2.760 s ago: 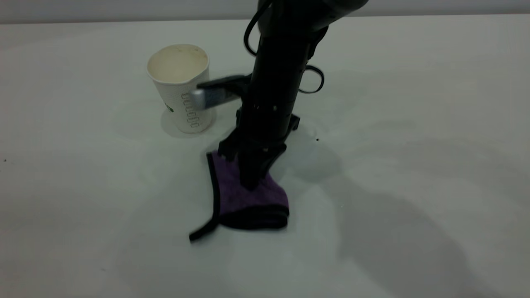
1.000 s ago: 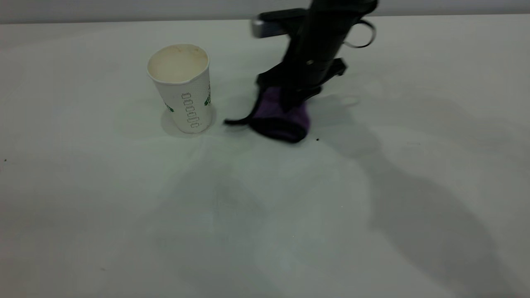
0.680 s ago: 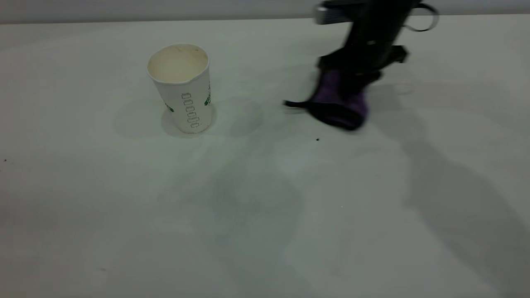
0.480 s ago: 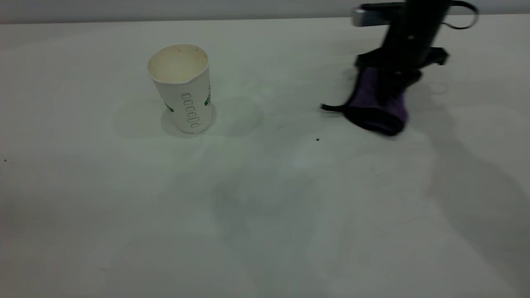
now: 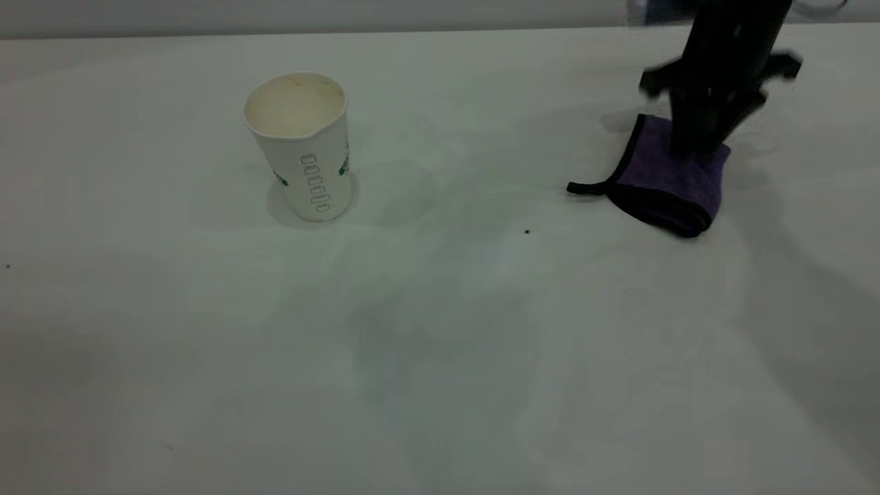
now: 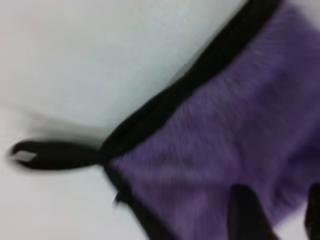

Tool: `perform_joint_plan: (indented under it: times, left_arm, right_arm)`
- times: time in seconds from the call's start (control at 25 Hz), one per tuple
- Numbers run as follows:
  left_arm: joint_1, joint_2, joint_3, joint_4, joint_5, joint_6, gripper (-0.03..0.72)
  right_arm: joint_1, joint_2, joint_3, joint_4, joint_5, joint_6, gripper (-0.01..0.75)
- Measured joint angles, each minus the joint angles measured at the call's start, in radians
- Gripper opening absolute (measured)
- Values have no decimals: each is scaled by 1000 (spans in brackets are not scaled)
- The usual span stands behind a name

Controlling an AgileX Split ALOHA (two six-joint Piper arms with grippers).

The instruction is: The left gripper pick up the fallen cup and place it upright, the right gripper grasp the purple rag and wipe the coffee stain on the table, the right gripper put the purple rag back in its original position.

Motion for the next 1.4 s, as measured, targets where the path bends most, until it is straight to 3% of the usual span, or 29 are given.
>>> perform_joint_plan:
  times: [0.12, 0.2, 0.36, 0.64, 1.4]
  left_arm:
    - [0, 0, 0, 0, 0, 0, 455]
    - [0, 0, 0, 0, 0, 0, 455]
    - [0, 0, 0, 0, 0, 0, 455]
    - [-1, 0, 0, 0, 0, 0, 455]
    - [-1, 0, 0, 0, 0, 0, 455]
  right_arm:
    - [0, -103, 0, 6, 68, -12, 462]
    - [-2, -178, 0, 34, 120, -28, 490]
    - [-3, -319, 0, 85, 252, -69, 493]
    - [-3, -583, 120, 98, 280, -63, 482]
    - [-3, -1473, 1180, 36, 285, 35, 482]
